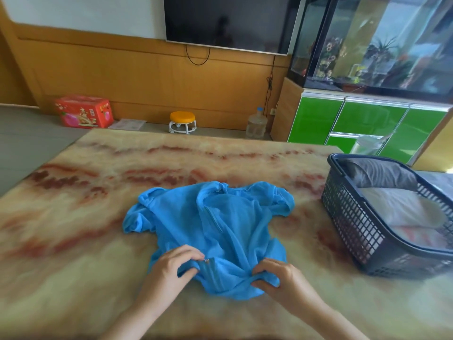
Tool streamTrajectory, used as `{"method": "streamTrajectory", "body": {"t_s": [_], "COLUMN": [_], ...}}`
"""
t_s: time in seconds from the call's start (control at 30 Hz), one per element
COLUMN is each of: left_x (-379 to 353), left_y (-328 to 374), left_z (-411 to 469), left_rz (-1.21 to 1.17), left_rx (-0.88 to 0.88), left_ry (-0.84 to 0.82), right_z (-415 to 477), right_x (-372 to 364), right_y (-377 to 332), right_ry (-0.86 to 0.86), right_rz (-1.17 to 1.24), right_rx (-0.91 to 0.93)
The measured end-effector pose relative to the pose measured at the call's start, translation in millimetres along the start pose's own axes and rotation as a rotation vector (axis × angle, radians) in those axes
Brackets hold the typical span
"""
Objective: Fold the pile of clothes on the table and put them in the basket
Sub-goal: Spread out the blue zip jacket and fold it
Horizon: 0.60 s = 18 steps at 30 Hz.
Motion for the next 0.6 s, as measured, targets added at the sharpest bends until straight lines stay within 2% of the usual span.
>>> {"method": "streamTrajectory", "body": {"t_s": [0.1, 0.17, 0.3, 0.37, 0.4, 0.47, 0.53, 0.6], "left_x": [13.9, 22.1, 32.1, 32.6, 32.9, 36.6, 40.7, 34.8], "left_y": [4.8, 5.0, 10.6, 16.5, 17.8, 18.9, 17.1, 13.1], "left_z": [-17.1, -30.4, -57.5, -71.2, -76.7, -77.9, -69.3, -58.5], "left_rz": [0.030, 0.061, 0.131, 0.057, 0.023, -0.035, -0.088, -0.037], "left_rx": [0.120, 0.170, 0.172, 0.181, 0.197, 0.244, 0.289, 0.263], "left_ry": [0.008, -0.058, -0.308, -0.488, -0.564, -0.574, -0.437, -0.267], "right_z": [-9.6, -15.3, -33.9, -43.8, -46.7, -44.7, -39.8, -37.8], "right_x": [2.5, 0.1, -9.8, -12.7, -11.4, -3.4, 7.6, 12.2], "right_y": [-17.1, -26.2, -38.7, -42.1, -40.0, -23.1, 3.8, 25.4], "right_ry": [-0.013, -0.074, -0.281, -0.394, -0.385, -0.184, 0.086, 0.192], "right_rz": [0.044, 0.074, 0.111, 0.172, 0.206, 0.228, 0.124, 0.048], "right_rx": [-0.040, -0.054, -0.039, -0.023, -0.039, -0.126, -0.313, -0.563]}}
Point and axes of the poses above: each hand's wrist, its own z-axis towards the middle knuckle, its own x-axis out of the back of the hand, y = z × x, the point moved 4 cm from there along z, towards the middle knuckle, and after that the axes turned 4 degrees about y, right-handed, at the moved point
